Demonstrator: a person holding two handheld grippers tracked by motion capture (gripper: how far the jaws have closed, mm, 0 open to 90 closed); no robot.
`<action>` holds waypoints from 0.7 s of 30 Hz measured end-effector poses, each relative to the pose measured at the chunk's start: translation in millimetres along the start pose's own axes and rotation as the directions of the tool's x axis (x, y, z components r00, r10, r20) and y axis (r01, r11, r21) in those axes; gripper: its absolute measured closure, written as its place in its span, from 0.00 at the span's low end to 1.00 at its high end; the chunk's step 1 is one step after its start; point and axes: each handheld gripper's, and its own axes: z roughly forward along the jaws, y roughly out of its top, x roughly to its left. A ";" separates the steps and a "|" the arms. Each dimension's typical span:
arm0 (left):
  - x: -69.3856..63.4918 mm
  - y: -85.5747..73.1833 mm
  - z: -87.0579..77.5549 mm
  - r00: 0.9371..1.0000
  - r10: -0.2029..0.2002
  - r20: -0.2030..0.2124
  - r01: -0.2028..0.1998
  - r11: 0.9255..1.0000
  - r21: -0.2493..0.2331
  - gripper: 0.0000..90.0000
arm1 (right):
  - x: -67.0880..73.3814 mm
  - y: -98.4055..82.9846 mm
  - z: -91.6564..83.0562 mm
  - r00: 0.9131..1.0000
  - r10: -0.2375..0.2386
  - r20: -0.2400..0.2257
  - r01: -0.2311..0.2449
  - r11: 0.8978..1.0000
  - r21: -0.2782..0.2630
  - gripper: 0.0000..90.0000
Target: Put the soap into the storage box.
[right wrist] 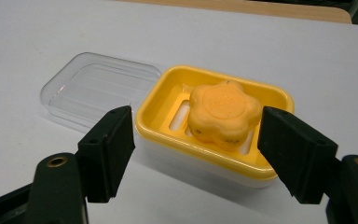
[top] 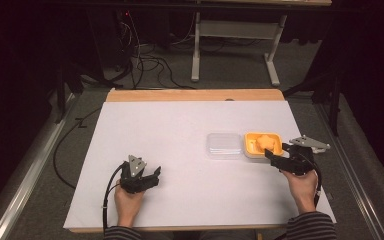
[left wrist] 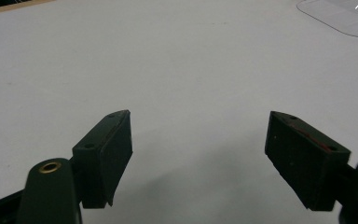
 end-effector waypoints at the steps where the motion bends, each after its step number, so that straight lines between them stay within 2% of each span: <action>1: 0.0 0.0 -0.2 1.000 0.002 0.000 -0.002 1.000 0.001 0.26 | 0.5 -1.3 -0.9 1.000 0.010 -0.002 -0.010 1.000 -0.002 0.31; 12: -0.1 -0.1 -0.2 1.000 0.002 0.002 -0.002 1.000 0.000 0.26 | 3.4 -7.1 -1.2 1.000 0.012 -0.003 -0.012 1.000 -0.008 0.31; 21: -0.1 -0.2 -0.1 1.000 0.004 0.002 -0.004 1.000 0.000 0.26 | 12.0 -13.7 -3.2 0.999 0.018 -0.034 -0.019 1.000 -0.018 0.31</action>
